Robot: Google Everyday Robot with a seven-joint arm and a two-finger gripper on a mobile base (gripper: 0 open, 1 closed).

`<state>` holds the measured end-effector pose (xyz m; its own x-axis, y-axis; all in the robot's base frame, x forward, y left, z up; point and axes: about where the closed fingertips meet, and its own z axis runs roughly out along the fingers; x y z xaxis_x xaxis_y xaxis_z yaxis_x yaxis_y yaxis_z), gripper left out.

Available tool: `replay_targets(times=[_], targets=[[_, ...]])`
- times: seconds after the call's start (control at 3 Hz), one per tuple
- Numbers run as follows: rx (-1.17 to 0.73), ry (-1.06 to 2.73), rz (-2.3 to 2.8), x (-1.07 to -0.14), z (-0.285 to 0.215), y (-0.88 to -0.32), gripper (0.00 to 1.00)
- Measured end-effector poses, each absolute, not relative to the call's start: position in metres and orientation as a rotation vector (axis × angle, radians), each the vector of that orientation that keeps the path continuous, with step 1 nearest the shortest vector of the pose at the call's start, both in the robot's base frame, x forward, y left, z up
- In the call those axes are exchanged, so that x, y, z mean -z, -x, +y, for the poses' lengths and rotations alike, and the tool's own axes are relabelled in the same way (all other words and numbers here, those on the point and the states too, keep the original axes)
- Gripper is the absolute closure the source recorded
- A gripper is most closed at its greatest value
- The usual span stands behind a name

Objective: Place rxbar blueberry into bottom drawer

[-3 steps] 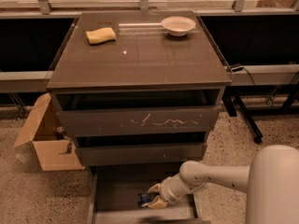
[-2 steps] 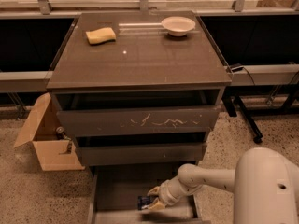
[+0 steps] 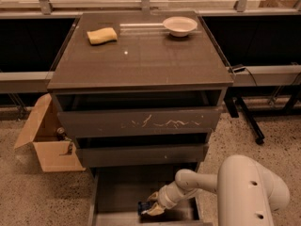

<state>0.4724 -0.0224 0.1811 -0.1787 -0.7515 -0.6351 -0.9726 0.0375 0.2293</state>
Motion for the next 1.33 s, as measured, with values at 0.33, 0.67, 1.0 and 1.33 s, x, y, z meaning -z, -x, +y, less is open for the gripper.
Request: replay_targets(times=[0.33, 0.67, 1.0, 1.33], targets=[[-0.918, 1.722, 1.996, -0.167, -0.024, -0.473, 0.34], [-0.912, 1.703, 1.998, -0.166, -0.027, -0.474, 0.11], [-0.894, 1.668, 1.98, -0.179, -0.035, -0.479, 0.0], [-0.878, 1.624, 1.939, -0.211, -0.048, -0.482, 0.0]])
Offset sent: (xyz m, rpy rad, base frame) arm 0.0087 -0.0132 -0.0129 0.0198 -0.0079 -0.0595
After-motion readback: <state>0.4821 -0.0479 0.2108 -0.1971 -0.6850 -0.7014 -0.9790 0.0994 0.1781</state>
